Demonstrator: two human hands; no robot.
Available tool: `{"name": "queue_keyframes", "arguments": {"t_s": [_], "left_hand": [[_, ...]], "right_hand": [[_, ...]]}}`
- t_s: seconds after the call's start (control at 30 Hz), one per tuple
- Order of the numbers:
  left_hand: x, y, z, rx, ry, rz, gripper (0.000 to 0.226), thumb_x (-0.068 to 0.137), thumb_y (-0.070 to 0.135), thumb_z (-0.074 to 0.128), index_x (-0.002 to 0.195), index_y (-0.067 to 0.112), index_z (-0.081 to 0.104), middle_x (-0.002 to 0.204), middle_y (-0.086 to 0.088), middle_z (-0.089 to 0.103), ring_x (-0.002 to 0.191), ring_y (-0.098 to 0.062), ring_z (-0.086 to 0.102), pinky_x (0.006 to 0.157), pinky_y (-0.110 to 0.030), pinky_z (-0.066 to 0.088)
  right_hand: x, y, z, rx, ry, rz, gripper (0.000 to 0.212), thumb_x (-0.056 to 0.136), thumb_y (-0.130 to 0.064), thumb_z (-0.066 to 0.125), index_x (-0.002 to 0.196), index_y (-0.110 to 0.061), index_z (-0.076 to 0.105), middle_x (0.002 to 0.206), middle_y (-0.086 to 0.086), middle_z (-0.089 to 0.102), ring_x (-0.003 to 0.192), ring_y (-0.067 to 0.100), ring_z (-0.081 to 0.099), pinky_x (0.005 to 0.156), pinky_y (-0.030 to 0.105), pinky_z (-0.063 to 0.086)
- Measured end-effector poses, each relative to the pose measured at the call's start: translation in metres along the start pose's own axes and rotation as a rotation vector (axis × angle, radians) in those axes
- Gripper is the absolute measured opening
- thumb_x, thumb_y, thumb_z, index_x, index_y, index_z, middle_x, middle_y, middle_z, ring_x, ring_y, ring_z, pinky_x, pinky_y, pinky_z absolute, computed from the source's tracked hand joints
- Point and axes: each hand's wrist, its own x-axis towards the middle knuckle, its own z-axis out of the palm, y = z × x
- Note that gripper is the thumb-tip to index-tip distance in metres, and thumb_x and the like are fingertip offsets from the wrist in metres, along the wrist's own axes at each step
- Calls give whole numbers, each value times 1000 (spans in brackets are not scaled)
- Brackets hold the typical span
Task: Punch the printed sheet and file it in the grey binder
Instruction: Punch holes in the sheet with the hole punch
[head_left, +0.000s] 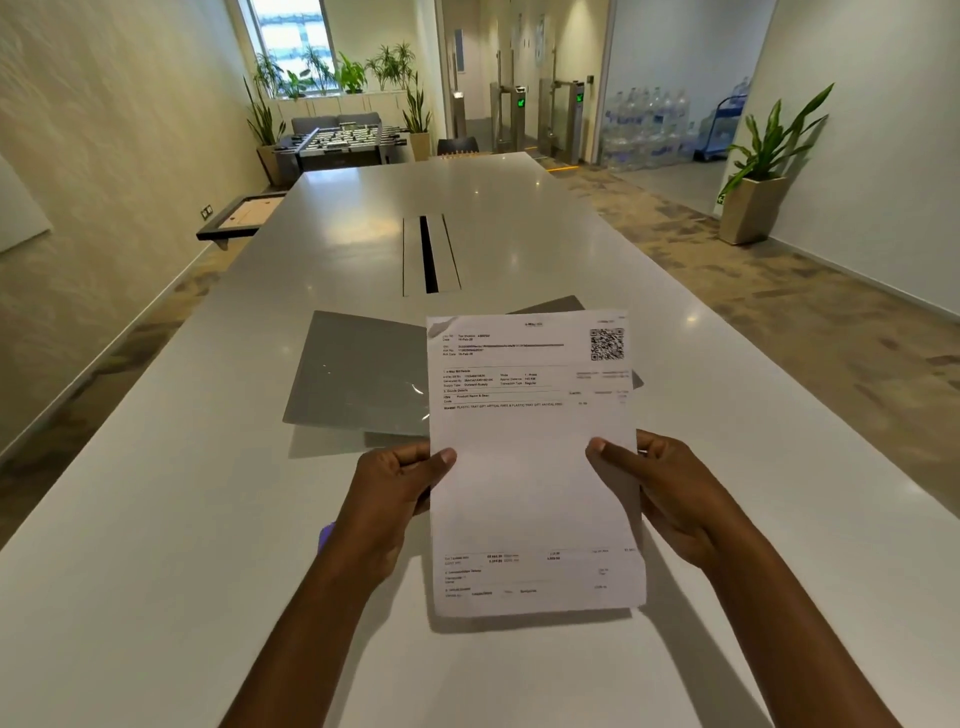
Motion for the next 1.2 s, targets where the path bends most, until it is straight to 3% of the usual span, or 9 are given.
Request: {"name": "queue_keyframes", "arguments": {"t_s": [0.3, 0.4, 0.53, 0.6, 0.7, 0.8, 0.87, 1.0, 1.2], "left_hand": [[-9, -14, -4, 80, 26, -3, 21, 97, 19, 70, 112, 6, 78, 104, -8, 83, 96, -30, 80, 100, -50, 59], [-14, -16, -9, 100, 26, 8, 20, 97, 19, 71, 110, 6, 79, 103, -7, 83, 95, -29, 80, 97, -48, 61], [-21, -15, -19, 181, 47, 47, 17, 98, 20, 69, 100, 6, 79, 95, -5, 84, 87, -23, 81, 68, -25, 64], [-19, -17, -33, 224, 135, 86, 18, 101, 22, 66, 106, 10, 79, 96, -2, 83, 88, -21, 81, 70, -23, 63], [-14, -25, -64, 314, 354, 98, 24, 101, 24, 66, 116, 8, 75, 102, -5, 80, 87, -23, 77, 75, -34, 65], [-12, -34, -93, 543, 521, 107, 23, 100, 24, 67, 112, 7, 77, 103, -3, 75, 91, -21, 68, 81, -33, 52], [-10, -47, -107, 633, 501, 31, 28, 101, 27, 66, 106, 2, 78, 103, -10, 77, 92, -23, 66, 82, -31, 47], [-9, -76, -120, 602, 322, -135, 49, 101, 42, 63, 86, -3, 75, 86, -23, 76, 73, -27, 64, 70, -33, 47], [-13, -82, -114, 561, 332, -81, 31, 99, 33, 68, 96, 4, 79, 87, -13, 79, 77, -26, 71, 64, -24, 48]], "right_hand": [[-4, 16, -10, -104, -64, 126, 24, 94, -19, 70, 114, -6, 75, 109, 11, 80, 95, 31, 78, 81, 38, 60], [-1, 22, -8, -101, -60, 121, 24, 94, -14, 70, 116, -4, 75, 112, 11, 79, 100, 31, 77, 88, 40, 59], [1, 33, -3, -120, -48, 114, 24, 93, -12, 72, 115, -3, 76, 113, 11, 79, 103, 30, 76, 96, 43, 57], [2, 39, -1, -117, -49, 120, 23, 93, -11, 72, 115, -4, 76, 113, 10, 79, 103, 30, 77, 96, 42, 56], [1, 48, 1, -114, -51, 143, 23, 94, -10, 71, 115, -3, 75, 113, 10, 79, 102, 30, 77, 94, 41, 57], [1, 61, 6, -125, -52, 176, 22, 93, -9, 72, 114, -1, 75, 111, 12, 79, 100, 32, 77, 95, 45, 58], [1, 70, 11, -156, -55, 193, 22, 93, -11, 73, 113, -2, 76, 110, 11, 79, 99, 31, 77, 96, 47, 58], [-1, 88, 21, -179, -52, 223, 20, 93, -8, 73, 111, -2, 77, 108, 12, 80, 97, 31, 78, 97, 47, 58], [-6, 96, 29, -226, -46, 246, 16, 94, -7, 71, 108, -1, 77, 104, 13, 80, 92, 31, 79, 87, 42, 61]]}}
